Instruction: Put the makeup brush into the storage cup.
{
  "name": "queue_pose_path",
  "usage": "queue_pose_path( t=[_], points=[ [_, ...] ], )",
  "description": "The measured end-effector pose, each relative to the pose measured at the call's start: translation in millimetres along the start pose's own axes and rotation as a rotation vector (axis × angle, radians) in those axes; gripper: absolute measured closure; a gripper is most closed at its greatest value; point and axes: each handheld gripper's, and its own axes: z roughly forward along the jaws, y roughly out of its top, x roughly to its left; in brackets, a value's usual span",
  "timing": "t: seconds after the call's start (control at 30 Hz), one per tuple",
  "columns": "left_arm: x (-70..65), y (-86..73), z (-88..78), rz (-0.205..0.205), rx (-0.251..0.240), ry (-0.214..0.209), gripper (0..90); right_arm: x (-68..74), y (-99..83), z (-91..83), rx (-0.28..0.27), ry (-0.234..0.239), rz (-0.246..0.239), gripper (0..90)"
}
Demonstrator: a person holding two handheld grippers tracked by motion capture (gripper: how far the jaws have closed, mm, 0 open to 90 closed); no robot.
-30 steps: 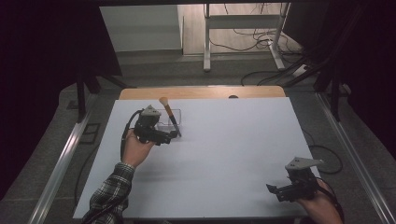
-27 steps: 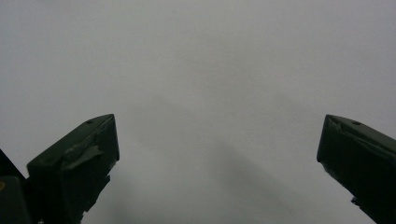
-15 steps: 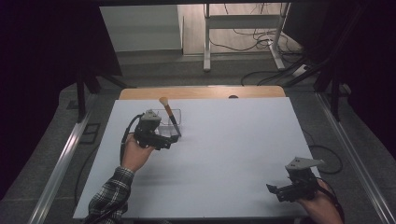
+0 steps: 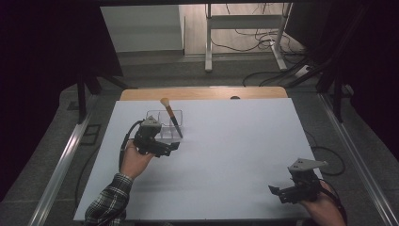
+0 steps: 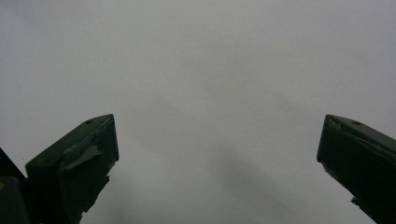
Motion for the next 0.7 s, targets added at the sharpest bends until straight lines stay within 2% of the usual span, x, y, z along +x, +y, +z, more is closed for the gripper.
queue_pose_path(
  t=[0.33,0.7],
  points=[
    [-5.9,-6.9,-1.7,0.034,-0.002,-0.007,0.0,-1.6,0.5,-0.9,-0.022,0.012,0.004,0.0],
    [-10.5,-12.4,-4.9,0.043,0.003,-0.001,0.0,-1.0,1.5,-0.2,-0.037,0.020,0.009,0.0]
  ],
)
